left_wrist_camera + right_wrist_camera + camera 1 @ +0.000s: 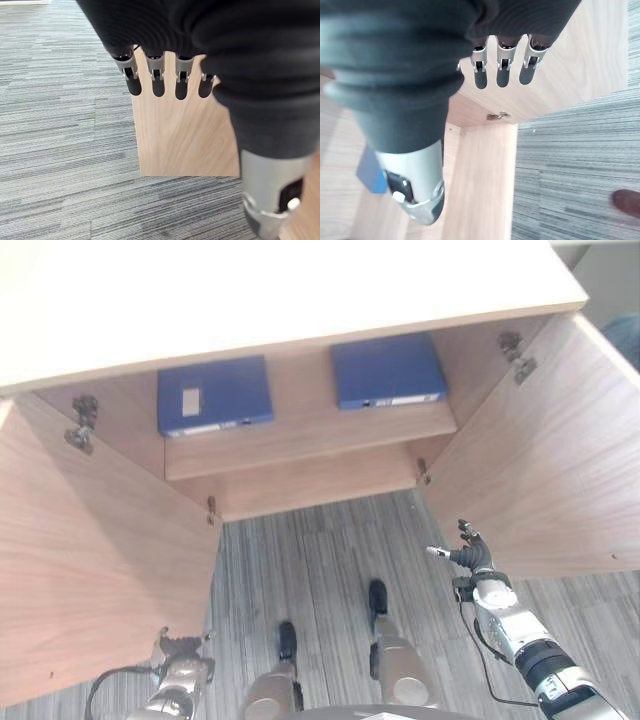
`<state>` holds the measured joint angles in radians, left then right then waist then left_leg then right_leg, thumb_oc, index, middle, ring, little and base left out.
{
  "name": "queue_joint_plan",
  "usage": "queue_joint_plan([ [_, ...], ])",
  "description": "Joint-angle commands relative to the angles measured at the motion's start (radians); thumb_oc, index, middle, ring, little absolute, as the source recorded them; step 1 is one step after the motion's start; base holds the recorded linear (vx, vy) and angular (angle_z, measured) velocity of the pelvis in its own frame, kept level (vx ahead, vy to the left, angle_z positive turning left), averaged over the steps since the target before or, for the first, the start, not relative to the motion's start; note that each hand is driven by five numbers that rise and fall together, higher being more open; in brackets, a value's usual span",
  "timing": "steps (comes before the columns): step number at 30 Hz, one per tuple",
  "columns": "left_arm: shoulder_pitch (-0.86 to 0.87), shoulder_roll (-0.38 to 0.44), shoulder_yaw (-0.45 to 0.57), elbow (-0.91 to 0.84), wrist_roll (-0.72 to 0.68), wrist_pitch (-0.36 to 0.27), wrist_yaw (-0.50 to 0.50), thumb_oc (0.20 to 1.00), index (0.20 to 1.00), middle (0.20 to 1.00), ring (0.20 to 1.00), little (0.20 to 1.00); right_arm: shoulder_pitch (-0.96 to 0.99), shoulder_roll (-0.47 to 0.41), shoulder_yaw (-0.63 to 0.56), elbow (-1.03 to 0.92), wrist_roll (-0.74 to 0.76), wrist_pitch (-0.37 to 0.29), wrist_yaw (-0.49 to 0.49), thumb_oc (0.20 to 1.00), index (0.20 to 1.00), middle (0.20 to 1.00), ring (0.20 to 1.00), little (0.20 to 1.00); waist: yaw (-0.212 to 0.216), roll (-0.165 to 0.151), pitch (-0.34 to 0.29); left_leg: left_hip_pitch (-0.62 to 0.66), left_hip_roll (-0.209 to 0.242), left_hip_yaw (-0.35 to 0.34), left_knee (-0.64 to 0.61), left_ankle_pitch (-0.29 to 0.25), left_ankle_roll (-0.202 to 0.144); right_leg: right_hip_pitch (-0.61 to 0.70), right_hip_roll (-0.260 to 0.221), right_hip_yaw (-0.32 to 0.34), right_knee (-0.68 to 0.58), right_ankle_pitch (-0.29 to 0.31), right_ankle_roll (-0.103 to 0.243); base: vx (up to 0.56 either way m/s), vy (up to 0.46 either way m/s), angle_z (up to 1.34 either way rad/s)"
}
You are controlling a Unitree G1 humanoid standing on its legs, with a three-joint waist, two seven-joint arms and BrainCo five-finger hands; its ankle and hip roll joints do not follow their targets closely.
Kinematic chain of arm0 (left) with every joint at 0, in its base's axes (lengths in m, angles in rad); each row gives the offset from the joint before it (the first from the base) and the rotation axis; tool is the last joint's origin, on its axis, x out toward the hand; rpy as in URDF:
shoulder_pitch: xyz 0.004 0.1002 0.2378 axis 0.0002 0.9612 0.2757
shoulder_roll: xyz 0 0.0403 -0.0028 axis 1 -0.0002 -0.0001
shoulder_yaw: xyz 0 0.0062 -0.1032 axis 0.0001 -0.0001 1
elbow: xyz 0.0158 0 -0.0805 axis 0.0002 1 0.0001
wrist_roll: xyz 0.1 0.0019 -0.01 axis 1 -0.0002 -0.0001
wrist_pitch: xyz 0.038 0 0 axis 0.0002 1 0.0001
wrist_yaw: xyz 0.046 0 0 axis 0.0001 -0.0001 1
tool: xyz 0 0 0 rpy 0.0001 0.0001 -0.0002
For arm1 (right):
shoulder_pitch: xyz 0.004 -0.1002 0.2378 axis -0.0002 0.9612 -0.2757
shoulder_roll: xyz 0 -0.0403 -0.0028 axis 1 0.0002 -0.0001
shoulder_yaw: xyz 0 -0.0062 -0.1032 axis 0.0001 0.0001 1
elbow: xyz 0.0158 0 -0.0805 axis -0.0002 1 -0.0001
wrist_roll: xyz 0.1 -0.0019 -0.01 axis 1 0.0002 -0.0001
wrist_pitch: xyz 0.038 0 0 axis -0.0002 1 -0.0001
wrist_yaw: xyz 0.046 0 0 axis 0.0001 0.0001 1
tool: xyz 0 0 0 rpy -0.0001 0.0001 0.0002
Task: Put the empty folder in the office cabinet
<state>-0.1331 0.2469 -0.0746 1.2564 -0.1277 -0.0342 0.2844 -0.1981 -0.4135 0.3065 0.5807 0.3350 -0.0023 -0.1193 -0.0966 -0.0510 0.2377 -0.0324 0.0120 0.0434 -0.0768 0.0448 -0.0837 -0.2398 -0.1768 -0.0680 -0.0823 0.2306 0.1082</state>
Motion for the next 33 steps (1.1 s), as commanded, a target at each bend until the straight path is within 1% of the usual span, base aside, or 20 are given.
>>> queue_joint_plan([
  [1,-0.011,0.016,0.019,0.041,0.039,0.008,-0.004,1.000,1.000,1.000,1.000,1.000,-0.088,-0.017,-0.019,-0.035,0.025,-0.034,0.019,1.000,1.000,1.000,1.000,1.000,0.025,0.017,-0.014,0.064,-0.029,-0.033,0.137,-0.259,0.016,-0.058,-0.039,-0.076,0.018,-0.030,0.089,-0.02,0.062,-0.20],
  [6,0.007,0.010,0.023,0.039,0.040,0.003,-0.019,1.000,1.000,1.000,1.000,1.000,-0.097,-0.012,-0.040,-0.024,0.110,-0.046,0.049,1.000,1.000,1.000,1.000,1.000,0.027,0.022,-0.051,0.108,-0.037,-0.009,0.131,-0.264,0.026,-0.026,-0.031,-0.078,0.014,-0.029,0.091,-0.01,0.022,-0.17],
  [7,0.013,0.013,0.028,0.030,0.037,-0.001,-0.025,1.000,1.000,1.000,1.000,1.000,-0.119,-0.042,-0.048,-0.029,0.119,-0.050,0.058,1.000,1.000,1.000,1.000,1.000,0.027,0.026,-0.069,0.126,-0.043,-0.001,0.123,-0.262,0.032,-0.018,-0.029,-0.084,0.012,-0.025,0.094,-0.02,0.010,-0.17],
  [10,0.017,0.021,0.030,0.019,0.034,-0.008,-0.032,1.000,1.000,1.000,1.000,1.000,-0.158,-0.110,-0.076,-0.040,0.134,-0.062,0.059,1.000,1.000,1.000,1.000,1.000,0.027,0.031,-0.089,0.154,-0.049,0.009,0.105,-0.259,0.042,-0.006,-0.028,-0.082,0.010,-0.020,0.099,-0.02,0.018,-0.13],
  [13,0.025,0.034,0.035,0.016,0.042,-0.016,-0.046,1.000,1.000,1.000,1.000,1.000,-0.208,-0.247,-0.120,-0.091,0.092,-0.078,0.043,1.000,1.000,1.000,1.000,1.000,0.019,0.036,-0.103,0.182,-0.056,0.016,0.079,-0.250,0.052,0.002,-0.030,-0.075,0.009,-0.009,0.108,-0.02,0.017,-0.17],
  [14,0.024,0.034,0.034,0.016,0.042,-0.016,-0.046,1.000,1.000,1.000,1.000,1.000,-0.207,-0.247,-0.121,-0.092,0.091,-0.078,0.043,1.000,1.000,1.000,1.000,1.000,0.020,0.037,-0.102,0.184,-0.056,0.016,0.078,-0.249,0.052,0.002,-0.029,-0.075,0.009,-0.009,0.108,0.00,0.027,-0.07],
  [15,0.025,0.043,0.023,0.023,0.064,-0.022,-0.061,1.000,1.000,1.000,1.000,1.000,-0.271,-0.369,-0.147,-0.093,0.045,-0.096,0.021,1.000,1.000,1.000,1.000,1.000,0.014,0.043,-0.111,0.201,-0.056,0.023,0.056,-0.241,0.053,0.008,-0.027,-0.074,0.007,-0.003,0.115,-0.01,0.016,-0.05],
  [16,0.022,0.049,0.015,0.028,0.072,-0.023,-0.065,1.000,1.000,1.000,1.000,1.000,-0.291,-0.410,-0.164,-0.090,0.045,-0.108,0.003,1.000,1.000,1.000,1.000,1.000,0.007,0.039,-0.118,0.203,-0.062,0.024,0.042,-0.231,0.055,0.003,-0.030,-0.071,0.006,0.003,0.119,-0.01,0.016,-0.07],
  [17,0.022,0.049,0.015,0.028,0.072,-0.023,-0.065,1.000,1.000,1.000,1.000,1.000,-0.291,-0.410,-0.164,-0.090,0.045,-0.108,0.003,1.000,1.000,1.000,1.000,1.000,0.007,0.039,-0.118,0.203,-0.062,0.024,0.042,-0.231,0.055,0.003,-0.030,-0.071,0.006,0.003,0.119,-0.02,0.012,-0.09],
  [18,0.018,0.061,0.010,0.036,0.087,-0.023,-0.071,1.000,1.000,1.000,1.000,1.000,-0.330,-0.521,-0.209,-0.130,0.005,-0.130,-0.035,1.000,1.000,1.000,1.000,1.000,-0.007,0.039,-0.127,0.214,-0.064,0.032,0.019,-0.219,0.058,-0.001,-0.032,-0.068,0.003,0.011,0.126,0.01,0.023,-0.10],
  [21,0.015,0.080,0.016,0.055,0.103,-0.023,-0.071,1.000,1.000,1.000,1.000,1.000,-0.372,-0.647,-0.299,-0.177,-0.027,-0.158,-0.111,1.000,1.000,1.000,1.000,1.000,-0.029,0.043,-0.141,0.236,-0.066,0.041,-0.008,-0.216,0.063,-0.001,-0.027,-0.055,0.005,0.019,0.130,0.03,0.022,-0.06],
  [22,0.014,0.081,0.016,0.055,0.103,-0.023,-0.071,1.000,1.000,1.000,1.000,1.000,-0.372,-0.647,-0.300,-0.177,-0.027,-0.158,-0.111,1.000,1.000,1.000,1.000,1.000,-0.028,0.039,-0.142,0.233,-0.070,0.041,-0.008,-0.212,0.063,-0.004,-0.031,-0.053,0.004,0.022,0.130,0.03,0.019,-0.09],
  [23,0.012,0.083,0.012,0.069,0.117,-0.020,-0.070,1.000,1.000,1.000,1.000,1.000,-0.396,-0.713,-0.358,-0.184,-0.024,-0.178,-0.167,1.000,1.000,1.000,1.000,1.000,-0.045,0.036,-0.154,0.235,-0.075,0.045,-0.010,-0.215,0.066,-0.008,-0.033,-0.042,0.006,0.027,0.132,0.05,0.020,-0.13],
  [24,0.010,0.079,0.006,0.075,0.127,-0.019,-0.069,1.000,1.000,1.000,1.000,1.000,-0.400,-0.749,-0.398,-0.187,-0.021,-0.189,-0.200,1.000,1.000,1.000,1.000,1.000,-0.054,0.042,-0.156,0.241,-0.071,0.046,-0.010,-0.222,0.069,-0.006,-0.028,-0.039,0.009,0.025,0.134,0.05,0.020,-0.13],
  [26,0.008,0.079,0.003,0.079,0.134,-0.017,-0.069,1.000,1.000,1.000,1.000,1.000,-0.400,-0.763,-0.424,-0.184,-0.022,-0.194,-0.222,1.000,1.000,1.000,1.000,1.000,-0.059,0.037,-0.161,0.237,-0.077,0.046,-0.010,-0.221,0.070,-0.010,-0.033,-0.034,0.008,0.029,0.134,0.03,0.005,-0.13],
  [27,0.007,0.075,-0.012,0.084,0.145,-0.017,-0.072,1.000,1.000,1.000,1.000,1.000,-0.410,-0.797,-0.465,-0.167,-0.026,-0.201,-0.265,1.000,1.000,1.000,1.000,1.000,-0.066,0.036,-0.169,0.240,-0.080,0.043,-0.010,-0.225,0.072,-0.012,-0.035,-0.031,0.009,0.030,0.137,0.05,0.007,-0.15],
  [29,0.003,0.074,-0.018,0.088,0.152,-0.014,-0.070,1.000,1.000,1.000,1.000,1.000,-0.416,-0.842,-0.495,-0.127,-0.051,-0.191,-0.318,1.000,1.000,1.000,1.000,1.000,-0.072,0.033,-0.173,0.241,-0.082,0.043,-0.010,-0.227,0.074,-0.013,-0.037,-0.030,0.010,0.032,0.139,0.04,0.001,-0.11],
  [30,0.003,0.074,-0.018,0.088,0.152,-0.014,-0.070,1.000,1.000,1.000,1.000,1.000,-0.416,-0.842,-0.496,-0.127,-0.050,-0.191,-0.318,1.000,1.000,1.000,1.000,1.000,-0.071,0.033,-0.173,0.241,-0.082,0.043,-0.010,-0.227,0.074,-0.013,-0.037,-0.030,0.010,0.032,0.139,0.03,-0.006,-0.07],
  [32,0.000,0.070,-0.030,0.098,0.154,-0.006,-0.060,1.000,1.000,1.000,1.000,1.000,-0.410,-0.850,-0.547,-0.052,-0.021,-0.177,-0.372,1.000,1.000,1.000,1.000,1.000,-0.081,0.032,-0.178,0.240,-0.085,0.042,-0.010,-0.228,0.076,-0.014,-0.038,-0.028,0.010,0.034,0.140,0.02,-0.002,-0.09],
  [33,-0.005,0.064,-0.038,0.103,0.151,0.001,-0.053,1.000,1.000,1.000,1.000,1.000,-0.400,-0.834,-0.571,-0.003,-0.005,-0.160,-0.401,1.000,1.000,1.000,1.000,1.000,-0.082,0.031,-0.179,0.239,-0.087,0.040,-0.010,-0.228,0.079,-0.015,-0.040,-0.025,0.011,0.035,0.140,0.01,0.001,-0.07],
])
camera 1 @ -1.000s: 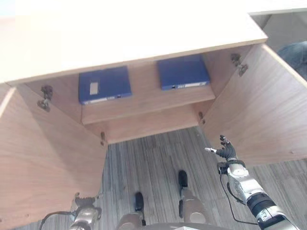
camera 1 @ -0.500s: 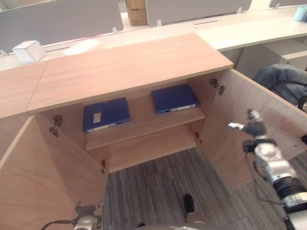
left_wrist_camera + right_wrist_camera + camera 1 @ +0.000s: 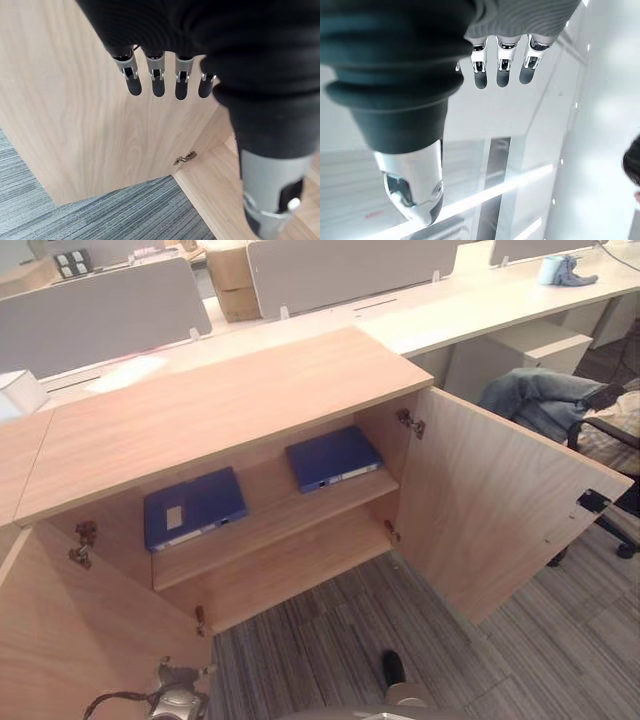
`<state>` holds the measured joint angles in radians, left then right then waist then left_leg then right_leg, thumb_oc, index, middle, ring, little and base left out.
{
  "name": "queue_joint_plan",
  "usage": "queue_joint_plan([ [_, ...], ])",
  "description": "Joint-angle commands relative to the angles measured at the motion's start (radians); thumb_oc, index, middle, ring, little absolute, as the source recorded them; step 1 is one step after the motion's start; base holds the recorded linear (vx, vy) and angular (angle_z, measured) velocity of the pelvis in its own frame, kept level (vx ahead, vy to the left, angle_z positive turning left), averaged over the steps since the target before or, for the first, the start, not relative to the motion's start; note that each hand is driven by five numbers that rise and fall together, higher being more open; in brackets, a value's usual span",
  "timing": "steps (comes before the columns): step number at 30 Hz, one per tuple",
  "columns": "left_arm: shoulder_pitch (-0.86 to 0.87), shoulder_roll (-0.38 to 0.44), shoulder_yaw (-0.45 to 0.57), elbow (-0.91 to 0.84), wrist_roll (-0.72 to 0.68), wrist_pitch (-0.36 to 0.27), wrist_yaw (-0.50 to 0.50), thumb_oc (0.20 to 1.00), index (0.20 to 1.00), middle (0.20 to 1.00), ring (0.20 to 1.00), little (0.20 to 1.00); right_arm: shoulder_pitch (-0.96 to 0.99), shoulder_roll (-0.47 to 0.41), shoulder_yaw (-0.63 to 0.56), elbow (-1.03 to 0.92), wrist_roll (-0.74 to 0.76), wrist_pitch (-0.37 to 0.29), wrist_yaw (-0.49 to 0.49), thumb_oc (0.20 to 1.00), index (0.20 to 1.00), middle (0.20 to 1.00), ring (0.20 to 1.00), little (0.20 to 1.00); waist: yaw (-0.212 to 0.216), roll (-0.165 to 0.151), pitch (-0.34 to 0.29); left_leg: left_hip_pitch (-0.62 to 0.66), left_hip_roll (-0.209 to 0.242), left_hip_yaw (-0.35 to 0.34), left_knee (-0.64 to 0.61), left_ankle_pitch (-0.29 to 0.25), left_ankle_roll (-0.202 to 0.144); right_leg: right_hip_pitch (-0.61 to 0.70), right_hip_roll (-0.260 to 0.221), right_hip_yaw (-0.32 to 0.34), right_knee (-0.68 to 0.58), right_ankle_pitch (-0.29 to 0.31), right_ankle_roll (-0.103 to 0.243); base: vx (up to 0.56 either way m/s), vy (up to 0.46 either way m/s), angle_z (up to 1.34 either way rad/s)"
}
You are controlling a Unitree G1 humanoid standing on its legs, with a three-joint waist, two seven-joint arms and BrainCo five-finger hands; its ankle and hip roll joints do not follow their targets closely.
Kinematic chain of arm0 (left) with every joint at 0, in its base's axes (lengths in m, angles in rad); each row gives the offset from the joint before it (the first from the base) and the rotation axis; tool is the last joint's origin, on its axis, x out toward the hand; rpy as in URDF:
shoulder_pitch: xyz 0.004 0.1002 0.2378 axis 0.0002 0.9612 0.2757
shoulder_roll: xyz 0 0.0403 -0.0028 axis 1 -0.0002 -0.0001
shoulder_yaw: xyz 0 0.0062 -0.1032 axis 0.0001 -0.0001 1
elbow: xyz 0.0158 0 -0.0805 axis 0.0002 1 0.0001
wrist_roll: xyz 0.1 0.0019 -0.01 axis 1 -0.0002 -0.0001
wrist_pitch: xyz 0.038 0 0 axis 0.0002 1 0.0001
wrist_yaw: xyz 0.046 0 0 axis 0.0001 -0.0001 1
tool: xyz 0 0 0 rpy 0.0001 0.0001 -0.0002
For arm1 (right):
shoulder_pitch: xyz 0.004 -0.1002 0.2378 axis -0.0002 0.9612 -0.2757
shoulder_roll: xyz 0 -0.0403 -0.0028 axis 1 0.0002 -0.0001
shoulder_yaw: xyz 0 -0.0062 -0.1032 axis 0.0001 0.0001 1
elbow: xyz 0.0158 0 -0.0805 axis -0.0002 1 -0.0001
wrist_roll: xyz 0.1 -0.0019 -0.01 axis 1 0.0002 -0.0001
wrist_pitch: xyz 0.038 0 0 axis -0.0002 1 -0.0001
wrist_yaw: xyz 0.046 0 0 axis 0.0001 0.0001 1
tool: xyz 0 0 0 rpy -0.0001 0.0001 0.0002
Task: Put the empty folder in the office cabinet
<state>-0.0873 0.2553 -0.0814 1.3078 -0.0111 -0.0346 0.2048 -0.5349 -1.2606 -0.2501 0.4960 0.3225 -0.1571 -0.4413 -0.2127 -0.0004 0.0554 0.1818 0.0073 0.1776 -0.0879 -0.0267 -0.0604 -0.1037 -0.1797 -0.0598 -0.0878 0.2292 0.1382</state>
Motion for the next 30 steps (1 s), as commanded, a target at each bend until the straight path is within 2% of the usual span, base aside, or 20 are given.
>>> queue_joint_plan([
  [1,-0.051,0.056,-0.032,0.052,0.034,0.002,0.027,1.000,1.000,1.000,1.000,1.000,-0.061,0.013,-0.017,0.081,0.008,-0.005,-0.079,1.000,1.000,1.000,1.000,1.000,0.035,-0.021,0.003,0.025,-0.083,-0.094,0.001,-0.156,0.055,-0.151,-0.038,-0.034,0.016,0.036,0.110,0.00,-0.001,-0.04],
  [4,-0.054,0.047,-0.040,0.053,0.031,0.006,0.032,1.000,1.000,1.000,1.000,1.000,-0.041,0.042,-0.042,0.126,0.031,0.007,-0.097,1.000,1.000,1.000,1.000,1.000,0.035,-0.022,0.003,0.023,-0.085,-0.097,0.001,-0.155,0.057,-0.151,-0.041,-0.032,0.017,0.037,0.110,-0.01,-0.004,-0.04],
  [5,-0.057,0.039,-0.051,0.051,0.026,0.007,0.038,1.000,1.000,1.000,1.000,1.000,-0.022,0.079,-0.058,0.180,0.058,0.020,-0.106,1.000,1.000,1.000,1.000,1.000,0.038,-0.022,0.004,0.020,-0.088,-0.102,0.001,-0.153,0.059,-0.149,-0.045,-0.035,0.019,0.038,0.110,0.00,0.000,0.00],
  [8,-0.059,0.030,-0.063,0.049,0.024,0.007,0.036,1.000,1.000,1.000,1.000,1.000,-0.010,0.118,-0.057,0.228,0.094,0.029,-0.088,1.000,1.000,1.000,1.000,1.000,0.042,-0.023,0.005,0.020,-0.090,-0.106,0.001,-0.153,0.061,-0.146,-0.050,-0.036,0.020,0.040,0.110,0.00,0.000,0.00],
  [9,-0.061,0.027,-0.075,0.046,0.022,0.004,0.032,1.000,1.000,1.000,1.000,1.000,-0.006,0.162,-0.041,0.292,0.139,0.036,-0.053,1.000,1.000,1.000,1.000,1.000,0.049,-0.022,0.008,0.020,-0.093,-0.109,0.001,-0.150,0.061,-0.145,-0.054,-0.038,0.022,0.042,0.110,-0.01,-0.004,0.05],
  [13,-0.053,0.026,-0.091,0.045,0.023,-0.003,0.019,1.000,1.000,1.000,1.000,1.000,-0.021,0.230,0.029,0.428,0.206,0.057,0.054,1.000,1.000,1.000,1.000,1.000,0.066,-0.025,0.014,0.018,-0.099,-0.112,0.001,-0.145,0.062,-0.144,-0.063,-0.042,0.027,0.043,0.109,-0.01,-0.004,0.05],
  [14,-0.052,0.027,-0.090,0.045,0.023,-0.003,0.018,1.000,1.000,1.000,1.000,1.000,-0.024,0.230,0.032,0.431,0.208,0.056,0.056,1.000,1.000,1.000,1.000,1.000,0.064,-0.025,0.014,0.018,-0.099,-0.112,0.001,-0.145,0.062,-0.144,-0.063,-0.042,0.027,0.043,0.109,0.00,0.000,0.00],
  [18,-0.034,0.034,-0.106,0.043,0.015,-0.013,-0.002,1.000,1.000,1.000,1.000,1.000,-0.075,0.298,0.083,0.606,0.298,0.065,0.148,1.000,1.000,1.000,1.000,1.000,0.098,-0.021,0.018,0.012,-0.104,-0.124,0.001,-0.137,0.061,-0.138,-0.074,-0.052,0.027,0.046,0.109,0.00,-0.016,0.08],
  [22,-0.029,0.035,-0.111,0.039,0.013,-0.016,-0.005,1.000,1.000,1.000,1.000,1.000,-0.098,0.317,0.105,0.635,0.306,0.067,0.169,1.000,1.000,1.000,1.000,1.000,0.109,-0.018,0.017,0.011,-0.105,-0.128,0.001,-0.134,0.061,-0.135,-0.077,-0.056,0.027,0.047,0.109,0.00,-0.014,0.15],
  [30,-0.001,0.030,-0.126,0.030,0.009,-0.024,-0.021,1.000,1.000,1.000,1.000,1.000,-0.169,0.387,0.225,0.616,0.298,0.064,0.232,1.000,1.000,1.000,1.000,1.000,0.144,-0.011,0.018,0.007,-0.109,-0.149,0.001,-0.123,0.061,-0.121,-0.082,-0.069,0.031,0.048,0.103,0.00,-0.021,0.09],
])
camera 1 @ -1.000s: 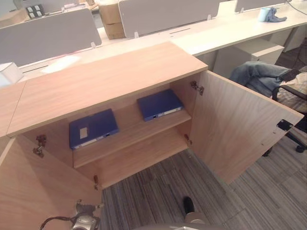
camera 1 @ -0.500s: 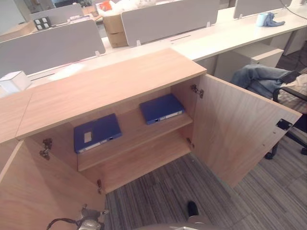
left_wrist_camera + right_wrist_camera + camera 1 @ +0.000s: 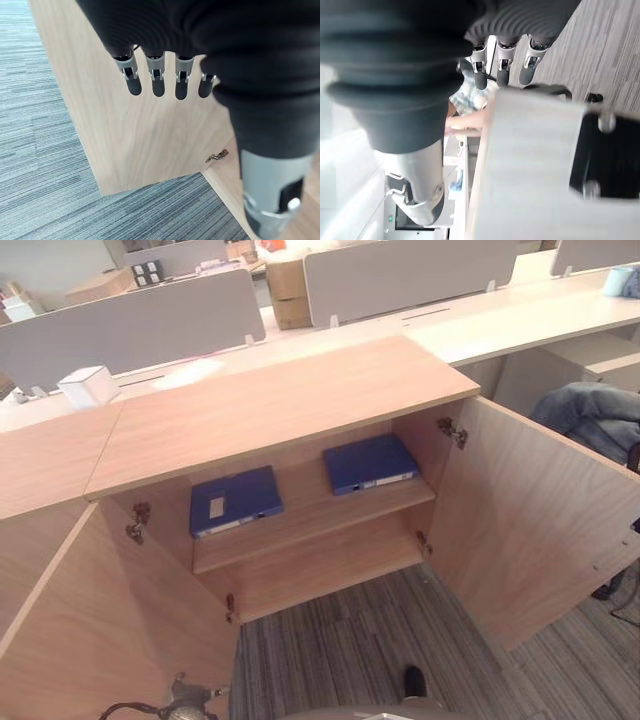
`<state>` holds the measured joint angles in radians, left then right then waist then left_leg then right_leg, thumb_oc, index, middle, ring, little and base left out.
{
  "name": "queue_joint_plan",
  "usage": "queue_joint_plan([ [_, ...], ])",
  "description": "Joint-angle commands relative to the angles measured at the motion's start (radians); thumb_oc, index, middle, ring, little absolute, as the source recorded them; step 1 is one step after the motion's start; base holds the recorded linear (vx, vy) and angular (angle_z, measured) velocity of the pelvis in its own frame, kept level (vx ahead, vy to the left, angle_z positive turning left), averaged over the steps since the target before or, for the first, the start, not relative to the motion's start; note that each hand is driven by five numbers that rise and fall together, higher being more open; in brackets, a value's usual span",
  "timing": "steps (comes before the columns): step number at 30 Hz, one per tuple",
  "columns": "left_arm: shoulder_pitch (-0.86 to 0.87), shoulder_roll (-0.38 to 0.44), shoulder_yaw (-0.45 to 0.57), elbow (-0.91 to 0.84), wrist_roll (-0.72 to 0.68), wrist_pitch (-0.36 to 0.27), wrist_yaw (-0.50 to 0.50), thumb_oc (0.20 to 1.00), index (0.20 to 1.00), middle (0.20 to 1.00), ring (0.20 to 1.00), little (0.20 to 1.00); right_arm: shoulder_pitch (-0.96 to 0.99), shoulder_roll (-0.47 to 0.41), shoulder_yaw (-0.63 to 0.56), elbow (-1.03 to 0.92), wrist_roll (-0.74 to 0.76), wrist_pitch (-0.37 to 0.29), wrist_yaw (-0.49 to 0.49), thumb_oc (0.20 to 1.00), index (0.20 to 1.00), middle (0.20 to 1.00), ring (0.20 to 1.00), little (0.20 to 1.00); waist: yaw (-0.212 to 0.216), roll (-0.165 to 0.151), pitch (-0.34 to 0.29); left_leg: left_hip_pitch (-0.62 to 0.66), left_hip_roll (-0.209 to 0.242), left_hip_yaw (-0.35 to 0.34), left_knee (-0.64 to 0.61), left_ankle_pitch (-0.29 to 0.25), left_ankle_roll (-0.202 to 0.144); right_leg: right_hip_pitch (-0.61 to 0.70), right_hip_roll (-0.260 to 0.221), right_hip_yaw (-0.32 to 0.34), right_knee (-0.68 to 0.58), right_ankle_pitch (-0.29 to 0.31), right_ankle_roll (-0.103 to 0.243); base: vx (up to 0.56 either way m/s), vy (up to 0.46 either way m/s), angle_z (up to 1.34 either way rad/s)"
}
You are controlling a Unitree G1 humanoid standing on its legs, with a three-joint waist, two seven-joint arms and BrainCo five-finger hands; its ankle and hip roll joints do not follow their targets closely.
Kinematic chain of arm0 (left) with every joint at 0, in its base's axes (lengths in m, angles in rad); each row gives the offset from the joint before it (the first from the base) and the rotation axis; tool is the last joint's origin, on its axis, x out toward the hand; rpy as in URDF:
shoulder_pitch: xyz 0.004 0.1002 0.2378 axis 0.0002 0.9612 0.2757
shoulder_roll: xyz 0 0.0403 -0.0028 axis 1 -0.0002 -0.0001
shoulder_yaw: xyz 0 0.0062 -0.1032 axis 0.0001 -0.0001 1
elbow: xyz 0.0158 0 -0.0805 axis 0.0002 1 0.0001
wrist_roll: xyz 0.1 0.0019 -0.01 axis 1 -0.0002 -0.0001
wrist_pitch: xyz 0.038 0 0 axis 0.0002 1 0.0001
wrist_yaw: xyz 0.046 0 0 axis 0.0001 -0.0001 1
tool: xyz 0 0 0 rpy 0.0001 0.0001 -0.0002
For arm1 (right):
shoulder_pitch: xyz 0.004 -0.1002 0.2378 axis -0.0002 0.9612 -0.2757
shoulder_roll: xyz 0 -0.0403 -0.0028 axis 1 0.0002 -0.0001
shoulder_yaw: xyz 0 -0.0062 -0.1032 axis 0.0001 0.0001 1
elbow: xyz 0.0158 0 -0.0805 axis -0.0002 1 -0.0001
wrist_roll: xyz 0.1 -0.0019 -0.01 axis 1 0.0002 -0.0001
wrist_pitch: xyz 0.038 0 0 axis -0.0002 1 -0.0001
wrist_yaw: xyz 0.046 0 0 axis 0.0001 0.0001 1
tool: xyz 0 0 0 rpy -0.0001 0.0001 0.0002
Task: Put the empty folder in the office cabinet
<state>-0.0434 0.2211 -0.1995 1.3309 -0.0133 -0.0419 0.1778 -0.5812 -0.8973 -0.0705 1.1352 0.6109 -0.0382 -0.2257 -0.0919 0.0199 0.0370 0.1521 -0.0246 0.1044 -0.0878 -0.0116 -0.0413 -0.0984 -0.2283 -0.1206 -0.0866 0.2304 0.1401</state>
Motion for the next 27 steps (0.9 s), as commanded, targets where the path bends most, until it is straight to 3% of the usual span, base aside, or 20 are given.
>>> queue_joint_plan([
  [1,-0.043,0.062,-0.008,0.006,0.011,-0.016,0.005,1.000,1.000,1.000,1.000,1.000,-0.126,0.035,0.051,-0.032,0.015,-0.057,0.018,1.000,1.000,1.000,1.000,1.000,0.024,-0.031,0.036,0.036,-0.077,-0.077,0.000,-0.137,0.041,-0.126,-0.033,-0.008,0.030,0.047,0.101,-0.01,-0.010,0.07],
  [6,-0.045,0.052,-0.005,0.005,0.004,-0.015,0.010,1.000,1.000,1.000,1.000,1.000,-0.118,0.105,0.066,-0.096,0.052,-0.072,0.025,1.000,1.000,1.000,1.000,1.000,0.026,-0.030,0.038,0.036,-0.077,-0.076,0.000,-0.133,0.041,-0.125,-0.031,-0.006,0.031,0.049,0.099,0.00,-0.003,-0.01],
  [12,-0.052,0.024,0.013,-0.002,-0.007,-0.010,0.021,1.000,1.000,1.000,1.000,1.000,-0.043,0.296,0.082,-0.266,0.136,-0.108,0.026,1.000,1.000,1.000,1.000,1.000,0.022,-0.028,0.041,0.035,-0.078,-0.068,0.000,-0.130,0.043,-0.133,-0.024,0.004,0.038,0.049,0.094,-0.01,-0.006,-0.11],
  [17,-0.062,0.019,0.033,-0.010,-0.002,-0.007,0.022,1.000,1.000,1.000,1.000,1.000,0.054,0.405,0.148,-0.415,0.172,-0.086,0.088,1.000,1.000,1.000,1.000,1.000,0.014,-0.031,0.045,0.033,-0.080,-0.059,0.000,-0.127,0.041,-0.141,-0.025,0.016,0.044,0.051,0.091,-0.02,-0.006,-0.15],
  [22,-0.063,0.024,0.052,-0.023,0.027,-0.007,-0.002,1.000,1.000,1.000,1.000,1.000,0.171,0.405,0.269,-0.637,0.194,-0.045,0.243,1.000,1.000,1.000,1.000,1.000,0.005,-0.038,0.048,0.030,-0.083,-0.054,0.000,-0.121,0.039,-0.152,-0.032,0.025,0.054,0.056,0.091,-0.02,0.005,-0.24],
  [27,-0.054,0.022,0.060,-0.028,0.058,-0.009,-0.021,1.000,1.000,1.000,1.000,1.000,0.258,0.377,0.319,-0.764,0.164,-0.035,0.318,1.000,1.000,1.000,1.000,1.000,-0.001,-0.040,0.050,0.028,-0.088,-0.054,0.000,-0.120,0.041,-0.157,-0.041,0.028,0.058,0.062,0.094,-0.01,0.009,-0.09],
])
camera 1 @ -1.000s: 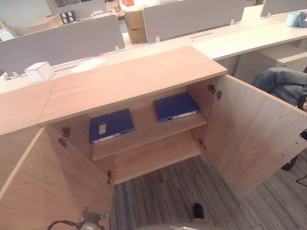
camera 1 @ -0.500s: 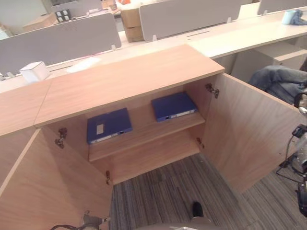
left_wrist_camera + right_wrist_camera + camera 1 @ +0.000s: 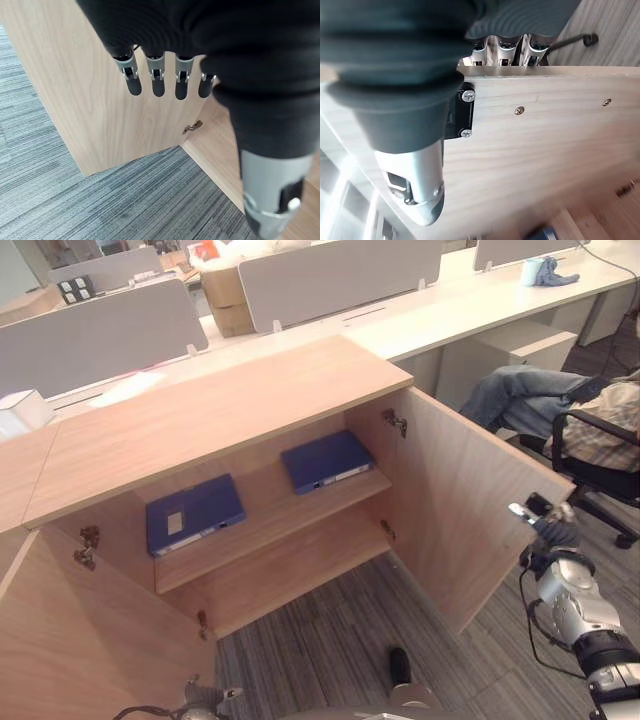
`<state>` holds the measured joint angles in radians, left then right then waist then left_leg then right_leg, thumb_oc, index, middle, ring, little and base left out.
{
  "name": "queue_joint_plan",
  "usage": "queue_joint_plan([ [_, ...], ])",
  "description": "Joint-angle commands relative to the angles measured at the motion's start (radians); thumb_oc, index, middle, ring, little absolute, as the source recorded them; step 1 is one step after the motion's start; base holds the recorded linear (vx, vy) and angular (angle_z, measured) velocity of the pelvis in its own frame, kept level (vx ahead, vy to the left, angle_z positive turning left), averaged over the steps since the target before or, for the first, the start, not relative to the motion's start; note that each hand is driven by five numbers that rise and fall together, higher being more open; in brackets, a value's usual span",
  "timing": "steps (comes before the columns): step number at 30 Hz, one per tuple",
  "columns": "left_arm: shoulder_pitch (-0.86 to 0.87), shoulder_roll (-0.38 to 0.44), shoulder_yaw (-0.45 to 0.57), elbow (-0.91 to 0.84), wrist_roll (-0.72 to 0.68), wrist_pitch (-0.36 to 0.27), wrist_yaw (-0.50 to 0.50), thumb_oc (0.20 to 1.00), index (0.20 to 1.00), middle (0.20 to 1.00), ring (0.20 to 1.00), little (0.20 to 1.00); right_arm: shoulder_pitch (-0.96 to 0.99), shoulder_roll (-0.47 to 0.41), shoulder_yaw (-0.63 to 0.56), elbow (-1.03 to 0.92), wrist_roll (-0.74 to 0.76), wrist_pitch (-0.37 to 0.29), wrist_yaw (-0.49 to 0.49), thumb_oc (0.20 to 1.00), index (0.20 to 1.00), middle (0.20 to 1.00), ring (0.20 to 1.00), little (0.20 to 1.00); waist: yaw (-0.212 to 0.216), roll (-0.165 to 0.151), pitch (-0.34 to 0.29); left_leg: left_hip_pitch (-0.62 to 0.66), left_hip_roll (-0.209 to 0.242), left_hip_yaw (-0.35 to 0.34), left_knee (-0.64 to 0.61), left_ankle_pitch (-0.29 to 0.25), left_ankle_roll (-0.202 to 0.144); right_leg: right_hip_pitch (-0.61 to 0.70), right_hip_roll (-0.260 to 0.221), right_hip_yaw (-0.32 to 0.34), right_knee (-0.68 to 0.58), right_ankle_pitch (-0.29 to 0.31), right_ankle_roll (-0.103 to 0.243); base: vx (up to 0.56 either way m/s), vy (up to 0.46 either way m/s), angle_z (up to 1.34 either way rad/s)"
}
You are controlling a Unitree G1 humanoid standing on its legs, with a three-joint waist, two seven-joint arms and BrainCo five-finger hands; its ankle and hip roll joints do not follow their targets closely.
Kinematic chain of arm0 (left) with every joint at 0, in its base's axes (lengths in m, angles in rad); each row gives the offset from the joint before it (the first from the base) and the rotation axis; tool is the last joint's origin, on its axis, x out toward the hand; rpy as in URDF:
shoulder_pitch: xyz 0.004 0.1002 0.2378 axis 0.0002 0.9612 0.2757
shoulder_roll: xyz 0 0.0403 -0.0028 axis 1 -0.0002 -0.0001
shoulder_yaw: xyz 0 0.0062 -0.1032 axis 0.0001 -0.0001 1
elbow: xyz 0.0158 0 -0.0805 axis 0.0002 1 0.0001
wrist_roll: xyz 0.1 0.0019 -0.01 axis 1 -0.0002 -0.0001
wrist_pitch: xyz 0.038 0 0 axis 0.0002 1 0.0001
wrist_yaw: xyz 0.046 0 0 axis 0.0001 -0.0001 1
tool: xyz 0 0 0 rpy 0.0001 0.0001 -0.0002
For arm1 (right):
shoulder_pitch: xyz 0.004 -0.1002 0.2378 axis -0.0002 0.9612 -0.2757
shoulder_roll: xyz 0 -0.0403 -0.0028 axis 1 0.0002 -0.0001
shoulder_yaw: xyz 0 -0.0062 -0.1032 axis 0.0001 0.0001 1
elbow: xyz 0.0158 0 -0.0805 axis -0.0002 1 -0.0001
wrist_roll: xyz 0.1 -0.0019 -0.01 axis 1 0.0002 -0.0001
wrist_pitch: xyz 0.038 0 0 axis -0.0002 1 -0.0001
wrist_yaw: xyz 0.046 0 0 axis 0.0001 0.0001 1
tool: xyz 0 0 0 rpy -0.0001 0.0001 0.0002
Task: Put the empty folder in the office cabinet
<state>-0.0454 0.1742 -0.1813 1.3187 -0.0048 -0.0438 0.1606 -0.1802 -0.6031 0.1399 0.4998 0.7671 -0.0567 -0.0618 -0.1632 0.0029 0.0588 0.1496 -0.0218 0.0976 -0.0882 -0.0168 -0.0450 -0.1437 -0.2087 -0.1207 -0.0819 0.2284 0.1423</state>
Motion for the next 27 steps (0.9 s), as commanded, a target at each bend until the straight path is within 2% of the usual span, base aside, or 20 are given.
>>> queue_joint_plan([
  [1,-0.049,0.068,0.042,-0.018,0.051,-0.008,-0.006,1.000,1.000,1.000,1.000,1.000,-0.126,0.086,0.111,-0.141,0.006,-0.015,0.164,1.000,1.000,1.000,1.000,1.000,0.071,-0.023,0.029,0.030,-0.093,-0.048,0.001,-0.114,0.046,-0.114,-0.062,0.028,0.055,0.065,0.092,0.00,0.019,-0.08],
  [7,-0.042,0.065,0.041,-0.022,0.069,-0.013,-0.016,1.000,1.000,1.000,1.000,1.000,-0.082,0.097,0.130,-0.137,-0.031,0.003,0.191,1.000,1.000,1.000,1.000,1.000,0.074,-0.026,0.029,0.028,-0.099,-0.051,0.001,-0.112,0.048,-0.116,-0.071,0.025,0.056,0.068,0.094,-0.01,0.012,0.16],
  [13,-0.046,0.075,0.023,-0.037,0.082,-0.025,-0.045,1.000,1.000,1.000,1.000,1.000,-0.109,0.014,0.309,-0.220,-0.055,0.076,0.355,1.000,1.000,1.000,1.000,1.000,0.091,-0.042,0.034,0.022,-0.099,-0.061,0.002,-0.107,0.046,-0.116,-0.081,0.019,0.056,0.073,0.096,-0.01,0.005,0.19],
  [18,-0.033,0.082,0.022,-0.040,0.082,-0.028,-0.063,1.000,1.000,1.000,1.000,1.000,-0.123,-0.017,0.378,-0.252,-0.037,0.097,0.411,1.000,1.000,1.000,1.000,1.000,0.103,-0.047,0.037,0.016,-0.098,-0.066,0.003,-0.105,0.044,-0.116,-0.085,0.012,0.054,0.075,0.098,0.00,-0.003,-0.01],
  [27,-0.011,0.089,0.038,-0.037,0.083,-0.029,-0.073,1.000,1.000,1.000,1.000,1.000,-0.108,-0.009,0.388,-0.261,-0.038,0.106,0.441,1.000,1.000,1.000,1.000,1.000,0.117,-0.051,0.037,0.009,-0.095,-0.072,0.004,-0.102,0.043,-0.114,-0.085,0.006,0.052,0.071,0.098,0.01,-0.010,0.02],
])
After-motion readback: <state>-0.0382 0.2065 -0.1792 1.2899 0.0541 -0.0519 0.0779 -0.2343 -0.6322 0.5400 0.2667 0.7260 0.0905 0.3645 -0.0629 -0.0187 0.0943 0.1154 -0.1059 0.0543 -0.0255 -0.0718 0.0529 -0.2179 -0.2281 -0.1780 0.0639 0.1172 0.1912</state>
